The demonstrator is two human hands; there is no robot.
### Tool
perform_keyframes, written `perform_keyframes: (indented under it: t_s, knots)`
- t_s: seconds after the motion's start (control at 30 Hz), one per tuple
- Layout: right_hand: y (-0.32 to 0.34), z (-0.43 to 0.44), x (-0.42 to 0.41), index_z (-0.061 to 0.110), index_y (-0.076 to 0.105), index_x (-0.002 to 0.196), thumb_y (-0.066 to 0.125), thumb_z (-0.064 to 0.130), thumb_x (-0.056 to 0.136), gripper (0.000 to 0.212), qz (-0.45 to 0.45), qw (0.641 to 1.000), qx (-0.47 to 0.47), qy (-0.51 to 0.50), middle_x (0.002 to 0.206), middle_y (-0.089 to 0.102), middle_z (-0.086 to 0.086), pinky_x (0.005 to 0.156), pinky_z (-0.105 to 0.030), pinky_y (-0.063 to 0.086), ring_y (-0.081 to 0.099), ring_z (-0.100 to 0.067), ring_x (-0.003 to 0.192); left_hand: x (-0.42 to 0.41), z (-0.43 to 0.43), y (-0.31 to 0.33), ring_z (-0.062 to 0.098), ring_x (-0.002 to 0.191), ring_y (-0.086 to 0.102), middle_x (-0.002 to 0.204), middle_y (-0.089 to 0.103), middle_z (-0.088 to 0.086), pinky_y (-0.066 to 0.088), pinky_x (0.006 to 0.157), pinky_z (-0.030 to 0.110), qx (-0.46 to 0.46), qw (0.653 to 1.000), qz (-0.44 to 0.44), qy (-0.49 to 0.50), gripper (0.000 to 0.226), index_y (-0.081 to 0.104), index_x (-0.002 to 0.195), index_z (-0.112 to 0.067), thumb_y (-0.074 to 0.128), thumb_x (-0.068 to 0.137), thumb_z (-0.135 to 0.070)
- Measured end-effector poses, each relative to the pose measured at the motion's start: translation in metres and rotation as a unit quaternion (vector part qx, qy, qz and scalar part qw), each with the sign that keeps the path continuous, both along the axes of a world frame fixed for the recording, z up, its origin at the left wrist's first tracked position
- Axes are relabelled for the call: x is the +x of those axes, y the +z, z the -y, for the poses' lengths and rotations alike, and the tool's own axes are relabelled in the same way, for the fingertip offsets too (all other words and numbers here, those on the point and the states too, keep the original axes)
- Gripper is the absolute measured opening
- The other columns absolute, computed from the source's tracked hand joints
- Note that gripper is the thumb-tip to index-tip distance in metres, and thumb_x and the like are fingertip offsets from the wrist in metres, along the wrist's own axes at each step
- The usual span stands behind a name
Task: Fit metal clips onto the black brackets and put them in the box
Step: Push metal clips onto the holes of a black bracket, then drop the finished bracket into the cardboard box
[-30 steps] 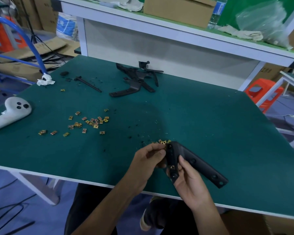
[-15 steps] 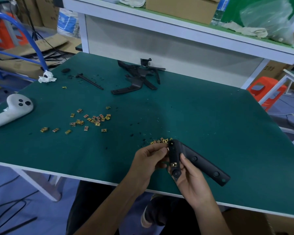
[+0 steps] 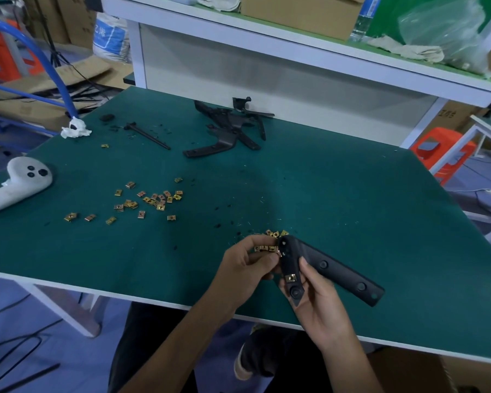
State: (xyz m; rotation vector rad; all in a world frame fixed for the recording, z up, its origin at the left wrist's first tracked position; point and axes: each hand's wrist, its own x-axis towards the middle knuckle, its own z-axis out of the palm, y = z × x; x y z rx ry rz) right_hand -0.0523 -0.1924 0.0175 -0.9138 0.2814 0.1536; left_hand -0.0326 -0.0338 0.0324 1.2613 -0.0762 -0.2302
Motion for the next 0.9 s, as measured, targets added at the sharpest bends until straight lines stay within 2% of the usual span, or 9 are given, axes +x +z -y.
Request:
perform_keyframes:
  t_s: [0.13,0.3,0.47,0.53,0.63,0.7,0.73,0.8,0.9]
  knots:
    - [-0.001,-0.002,0.001,-0.001,0.076,0.111,0.074,0.02,0.078,0.04,0.004,1.0,-0.023,-0.008,0.099,0.074,-0.02,0.065,-0.03,0.059,0.072,-0.024,0.082,0.005,-0.012,0.002,0.017,0.076,0.069,0.085,0.076,0.016,0.053,0.07,0.024,0.039,0.998,0.021,-0.039,0.028,0.062,0.117,-0.013,0.064,0.094,0.001]
    - [0.001,-0.003,-0.001,0.008,0.081,0.098,0.07,0.017,0.081,0.023,0.017,0.999,-0.034,0.005,0.093,0.074,-0.016,0.064,-0.029,0.059,0.071,-0.023,0.079,0.01,-0.024,0.006,0.015,0.077,0.07,0.083,0.076,0.009,0.055,0.076,0.026,0.11,0.988,0.063,-0.086,0.034,0.059,0.119,-0.023,0.064,0.094,-0.002]
    - [0.002,-0.002,0.0,0.007,0.081,0.099,0.072,0.016,0.079,0.024,0.02,0.998,-0.061,0.025,0.094,0.075,-0.017,0.062,-0.031,0.059,0.073,-0.022,0.079,0.013,-0.026,0.01,0.012,0.076,0.068,0.082,0.076,0.005,0.054,0.074,0.026,0.111,0.986,0.062,-0.107,0.037,0.059,0.125,-0.024,0.066,0.095,-0.005]
    - [0.001,-0.002,0.001,0.001,0.078,0.106,0.074,0.017,0.078,0.032,0.015,0.997,-0.066,0.027,0.096,0.075,-0.019,0.063,-0.033,0.06,0.073,-0.023,0.079,0.015,-0.027,0.013,0.01,0.075,0.067,0.082,0.076,0.004,0.053,0.071,0.023,0.114,0.985,0.063,-0.118,0.04,0.057,0.13,-0.024,0.066,0.095,-0.006]
    - [-0.003,-0.004,0.001,-0.002,0.07,0.12,0.072,0.014,0.085,0.039,0.028,0.997,-0.066,0.028,0.113,0.073,-0.022,0.08,-0.038,0.062,0.073,-0.029,0.099,0.013,-0.025,0.009,0.013,0.081,0.067,0.093,0.076,0.012,0.055,0.071,0.027,0.128,0.986,0.055,-0.087,0.04,0.057,0.131,-0.024,0.063,0.096,-0.005]
    - [-0.008,-0.007,0.0,0.003,0.076,0.111,0.073,0.015,0.085,0.029,0.029,0.997,-0.073,0.011,0.116,0.073,-0.022,0.097,-0.04,0.058,0.071,-0.03,0.109,0.009,-0.022,0.004,0.016,0.087,0.067,0.101,0.075,0.015,0.056,0.076,0.03,0.124,0.989,0.043,-0.061,0.036,0.06,0.129,-0.022,0.061,0.098,-0.005]
    - [-0.009,-0.008,0.0,0.006,0.079,0.104,0.075,0.016,0.083,0.024,0.023,0.997,-0.079,-0.005,0.114,0.073,-0.022,0.1,-0.039,0.056,0.071,-0.029,0.107,0.007,-0.02,0.002,0.018,0.091,0.068,0.103,0.075,0.015,0.056,0.08,0.031,0.117,0.991,0.039,-0.053,0.035,0.061,0.128,-0.022,0.06,0.098,-0.004]
    - [-0.009,-0.011,-0.002,0.009,0.082,0.097,0.078,0.018,0.079,0.02,0.016,0.995,-0.086,-0.037,0.107,0.074,-0.019,0.096,-0.033,0.058,0.071,-0.024,0.102,0.005,-0.019,0.001,0.016,0.099,0.072,0.105,0.077,0.005,0.057,0.086,0.027,0.114,0.992,0.044,-0.041,0.033,0.064,0.125,-0.023,0.061,0.098,-0.004]
    - [-0.005,-0.014,-0.009,0.008,0.082,0.098,0.081,0.022,0.077,0.025,0.012,0.995,-0.084,-0.056,0.105,0.076,-0.019,0.092,-0.032,0.057,0.073,-0.023,0.099,0.005,-0.01,0.002,0.005,0.096,0.072,0.101,0.077,-0.012,0.052,0.08,0.015,0.146,0.986,0.077,-0.025,0.032,0.067,0.113,-0.035,0.063,0.096,-0.007]
